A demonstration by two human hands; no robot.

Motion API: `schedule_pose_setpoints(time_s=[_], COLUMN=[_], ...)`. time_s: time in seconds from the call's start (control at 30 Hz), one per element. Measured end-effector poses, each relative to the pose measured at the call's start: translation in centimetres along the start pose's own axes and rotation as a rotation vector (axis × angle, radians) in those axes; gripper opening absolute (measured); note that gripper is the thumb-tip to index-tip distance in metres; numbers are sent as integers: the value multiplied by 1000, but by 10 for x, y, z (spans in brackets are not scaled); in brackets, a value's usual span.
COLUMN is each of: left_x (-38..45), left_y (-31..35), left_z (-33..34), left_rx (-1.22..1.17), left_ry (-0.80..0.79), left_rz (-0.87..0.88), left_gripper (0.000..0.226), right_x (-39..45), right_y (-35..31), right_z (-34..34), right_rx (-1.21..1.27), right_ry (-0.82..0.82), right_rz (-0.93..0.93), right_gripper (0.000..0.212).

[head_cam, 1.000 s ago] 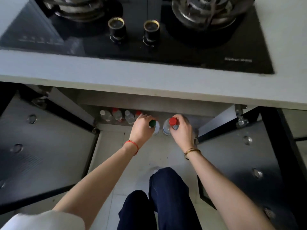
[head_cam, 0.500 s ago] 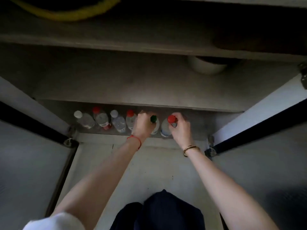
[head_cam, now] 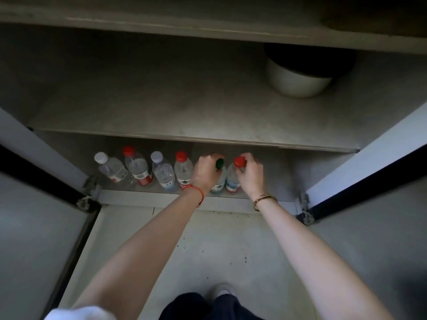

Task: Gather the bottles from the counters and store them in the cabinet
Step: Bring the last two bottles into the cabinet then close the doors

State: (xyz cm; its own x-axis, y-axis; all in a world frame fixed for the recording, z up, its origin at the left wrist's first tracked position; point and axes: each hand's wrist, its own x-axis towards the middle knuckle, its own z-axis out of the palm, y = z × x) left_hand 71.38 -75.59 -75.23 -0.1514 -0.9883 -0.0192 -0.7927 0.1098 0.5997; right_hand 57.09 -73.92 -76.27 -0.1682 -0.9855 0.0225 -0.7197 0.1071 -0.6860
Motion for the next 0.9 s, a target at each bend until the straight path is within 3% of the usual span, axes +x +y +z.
schedule_pose_setpoints(time_s=[0.27, 0.53, 0.9], left_x=[-38, -139, -310], left_y=[0, -9, -35], left_z=[-19, -83, -204], left_rx=[-64, -77, 15], left_ry=[64, 277, 671], left_rz=[23, 18, -19], left_gripper=[56, 48, 44], right_x=[-30, -98, -199], right_y=[-14, -81, -244], right_z=[-16, -41, -57], right_rx=[-1, -87, 44], right_ry=[-28, 63, 116], right_rz=[-37, -335, -820], right_gripper=[49, 46, 46])
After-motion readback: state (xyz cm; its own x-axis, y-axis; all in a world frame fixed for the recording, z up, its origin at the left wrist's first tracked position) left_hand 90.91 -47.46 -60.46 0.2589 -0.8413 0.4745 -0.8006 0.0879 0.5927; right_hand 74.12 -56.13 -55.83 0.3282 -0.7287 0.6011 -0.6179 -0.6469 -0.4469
